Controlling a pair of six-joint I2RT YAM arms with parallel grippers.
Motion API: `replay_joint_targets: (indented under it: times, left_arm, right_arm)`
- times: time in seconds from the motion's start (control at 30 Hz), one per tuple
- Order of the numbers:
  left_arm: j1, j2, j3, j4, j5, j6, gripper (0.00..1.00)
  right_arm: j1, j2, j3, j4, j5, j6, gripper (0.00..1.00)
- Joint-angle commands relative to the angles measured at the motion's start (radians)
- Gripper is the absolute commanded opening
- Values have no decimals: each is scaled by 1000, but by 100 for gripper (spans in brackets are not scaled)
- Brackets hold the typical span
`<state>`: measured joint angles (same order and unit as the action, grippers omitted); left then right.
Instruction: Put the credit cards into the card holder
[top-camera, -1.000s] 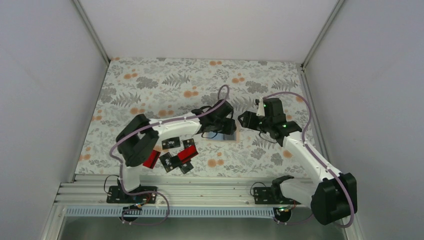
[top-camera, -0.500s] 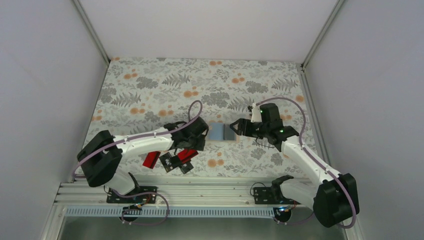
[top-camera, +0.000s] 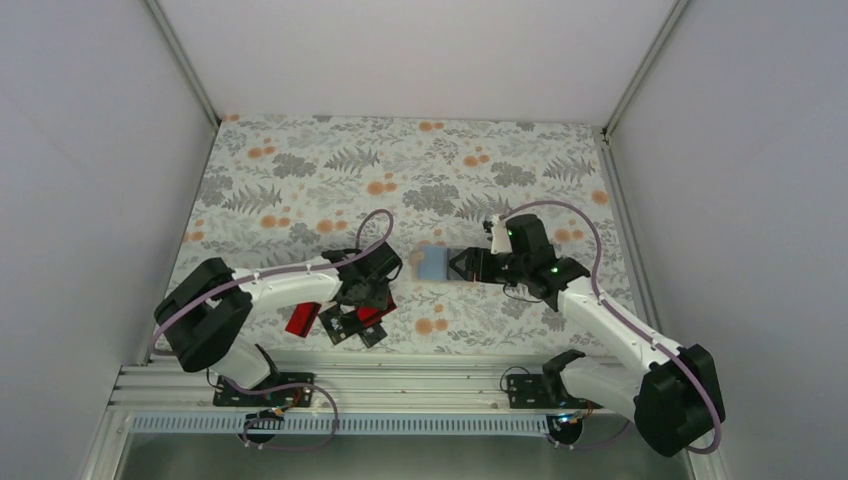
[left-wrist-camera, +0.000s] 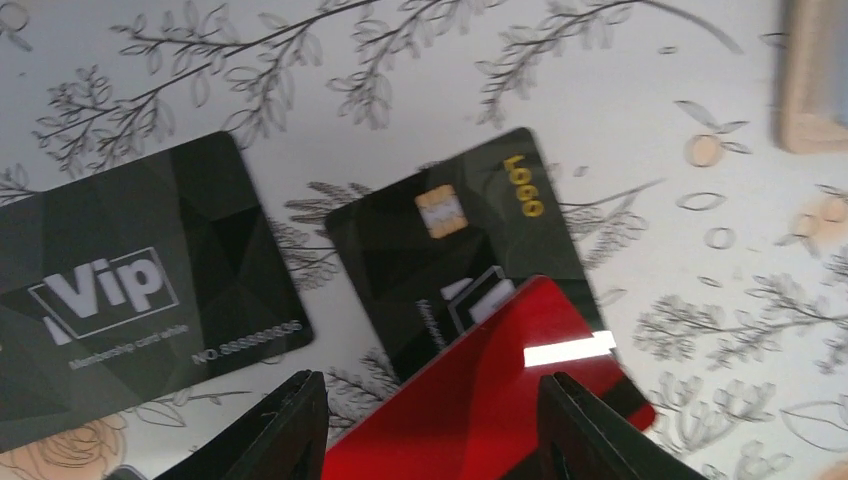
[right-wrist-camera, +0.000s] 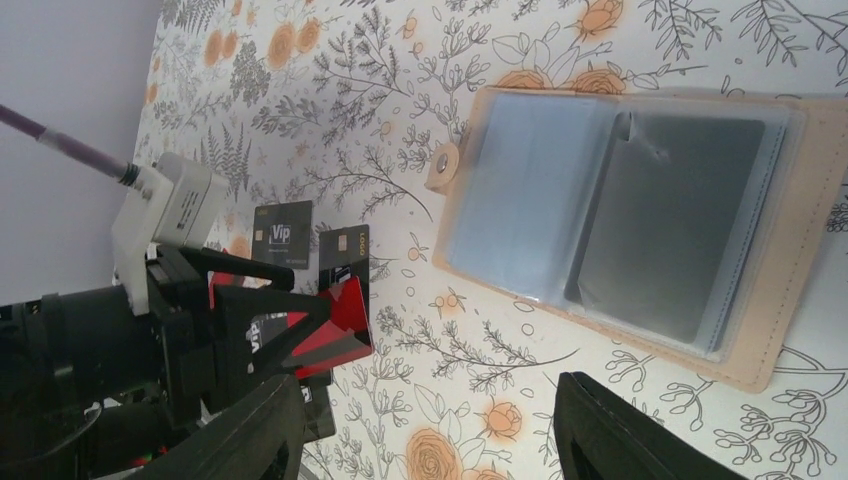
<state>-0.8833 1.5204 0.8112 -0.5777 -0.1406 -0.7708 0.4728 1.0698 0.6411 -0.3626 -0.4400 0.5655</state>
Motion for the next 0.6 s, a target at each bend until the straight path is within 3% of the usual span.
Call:
replay_joint_targets:
  times: [0.0, 0.33, 0.57]
  left_arm:
    - [24, 23, -26, -1, -6, 20, 53]
    - [19, 52, -57, 59, 131, 42, 56]
    - [-80, 70, -56, 61, 170, 8, 56]
  right_arm:
    - [21, -24, -18, 10, 23, 15, 64]
    - [29, -60, -31, -23, 50, 20, 64]
    - [28, -92, -58, -36, 55, 29, 63]
